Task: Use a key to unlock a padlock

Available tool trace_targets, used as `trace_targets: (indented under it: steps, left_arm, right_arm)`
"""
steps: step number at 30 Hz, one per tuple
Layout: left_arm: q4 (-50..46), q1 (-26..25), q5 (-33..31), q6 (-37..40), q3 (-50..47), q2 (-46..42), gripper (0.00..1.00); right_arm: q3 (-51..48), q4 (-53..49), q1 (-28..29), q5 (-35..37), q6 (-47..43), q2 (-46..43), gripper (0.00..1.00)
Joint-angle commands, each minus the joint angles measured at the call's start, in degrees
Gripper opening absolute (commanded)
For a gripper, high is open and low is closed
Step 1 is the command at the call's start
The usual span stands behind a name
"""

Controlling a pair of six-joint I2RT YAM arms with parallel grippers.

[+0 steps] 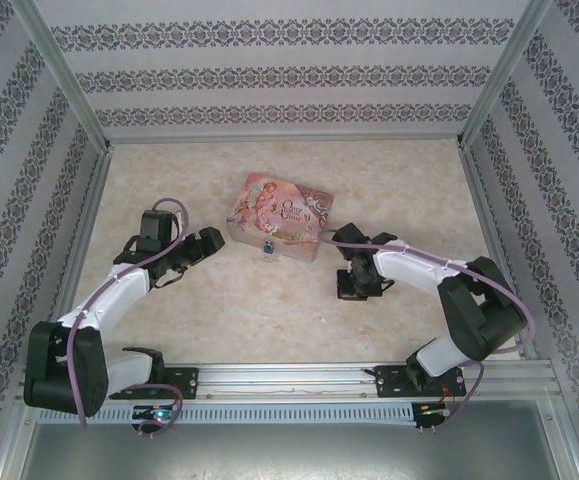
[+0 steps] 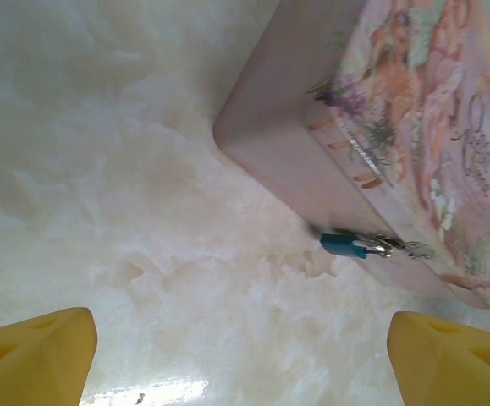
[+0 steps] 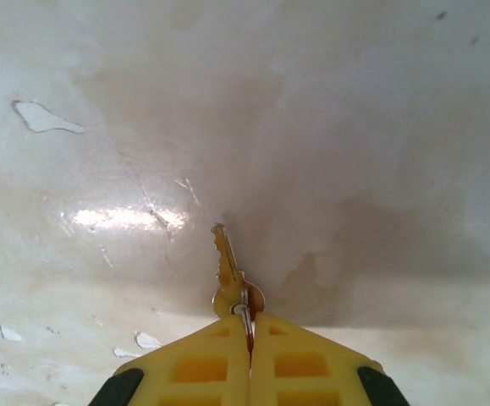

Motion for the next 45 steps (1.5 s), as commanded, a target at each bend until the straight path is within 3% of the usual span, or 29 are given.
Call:
trace_targets:
  steps: [1, 10, 20, 35, 45]
  left_arm:
    - [2.6, -0.3, 2.7, -0.4, 1.4, -2.2, 0.89]
    - [5.4, -2.7, 9.9, -3.4, 8.2, -1.3, 0.84]
    - [10.1, -14.9, 12.9, -5.2, 17.4, 5.8, 0.71]
    - [14.5, -26.2, 15.2, -6.5, 24.2, 16.2, 0.62]
    - [16.0, -27.2, 16.0, -7.3, 25.3, 19.0, 0.41]
  right_arm:
    - [-0.2, 1.8, 0.1, 2.7, -3.4, -4.8, 0.00]
    - [-0.2, 12.0, 2.4, 2.1, -10.4, -16.7, 0.00]
    - [-3.7, 31.3, 8.6, 4.0, -20.5, -25.7, 0.00]
    - [-3.5, 36.5, 13.3, 4.7, -22.2, -23.8, 0.00]
    - [-3.1, 37.1, 14.0, 5.7, -22.4, -23.0, 0.00]
